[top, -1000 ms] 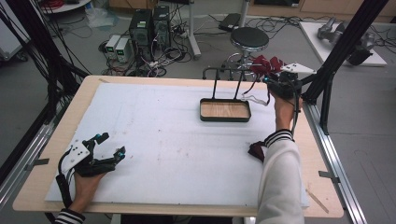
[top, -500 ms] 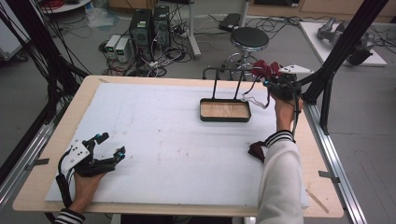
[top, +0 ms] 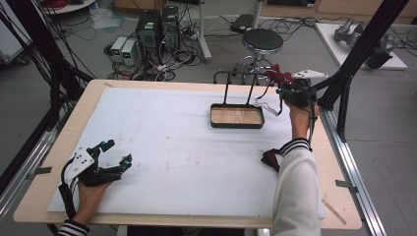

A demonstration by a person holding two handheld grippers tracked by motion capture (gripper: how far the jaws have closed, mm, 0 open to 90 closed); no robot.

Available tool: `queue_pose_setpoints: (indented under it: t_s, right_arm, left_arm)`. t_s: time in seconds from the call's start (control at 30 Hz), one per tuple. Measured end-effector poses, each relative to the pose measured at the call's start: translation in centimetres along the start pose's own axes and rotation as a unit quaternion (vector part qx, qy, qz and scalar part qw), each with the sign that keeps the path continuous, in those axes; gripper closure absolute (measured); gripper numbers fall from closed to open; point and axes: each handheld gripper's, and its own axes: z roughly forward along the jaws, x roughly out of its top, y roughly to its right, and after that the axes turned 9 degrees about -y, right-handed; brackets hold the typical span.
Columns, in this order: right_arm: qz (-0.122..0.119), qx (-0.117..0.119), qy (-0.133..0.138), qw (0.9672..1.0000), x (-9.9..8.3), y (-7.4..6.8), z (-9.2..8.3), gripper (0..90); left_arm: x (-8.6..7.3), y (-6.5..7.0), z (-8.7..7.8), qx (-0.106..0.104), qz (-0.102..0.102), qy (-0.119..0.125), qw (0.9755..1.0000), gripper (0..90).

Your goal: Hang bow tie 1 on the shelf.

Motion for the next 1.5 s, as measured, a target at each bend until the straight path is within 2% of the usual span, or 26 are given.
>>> queue_pose_setpoints:
  t_s: [0.2,0.43,0.6,0.7,0.83,1.0,1.07,1.13,1.33,1.5]
  right_arm:
    - [-0.004,0.001,-0.003,1.0000,0.0,0.0,0.0,66.9]
    - [-0.009,0.001,-0.005,0.9999,0.0,0.0,-0.2,59.1]
    - [-0.003,-0.007,0.010,0.9999,0.1,0.0,-1.0,46.1]
    - [0.001,-0.008,0.018,0.9998,0.1,0.0,-1.4,34.7]
    - [0.000,0.003,0.026,0.9997,0.2,-0.2,-2.1,22.0]
    - [-0.001,0.019,0.038,0.9991,0.2,-0.7,-3.8,15.3]
    - [-0.008,0.025,0.054,0.9982,0.2,-0.9,-4.9,15.2]
    - [-0.005,0.025,0.095,0.9952,-0.4,-1.4,-6.1,15.2]
    - [-0.009,0.040,0.113,0.9928,-2.8,-2.4,-8.6,15.1]
    - [-0.002,0.063,0.143,0.9877,-4.9,-3.3,-10.5,14.3]
  left_arm:
    - [0.0,0.0,0.0,0.000,0.000,0.000,1.0000,14.7]
    - [0.0,0.0,0.0,0.000,0.000,0.000,1.0000,14.7]
    - [0.0,0.1,0.0,0.001,0.001,0.000,1.0000,14.7]
    - [0.0,0.0,0.0,0.000,0.001,0.001,1.0000,14.7]
    - [0.0,0.0,0.0,-0.001,0.000,0.002,1.0000,14.7]
    - [0.0,0.0,-0.1,-0.003,-0.001,0.003,1.0000,14.7]
    - [0.0,0.0,-0.1,-0.003,-0.001,0.003,1.0000,14.7]
    - [0.0,0.0,-0.1,-0.004,-0.002,0.004,1.0000,14.7]
    - [0.0,0.0,-0.1,-0.004,-0.002,0.005,1.0000,14.7]
    - [-0.1,-0.1,-0.1,-0.005,-0.005,0.008,0.9999,14.7]
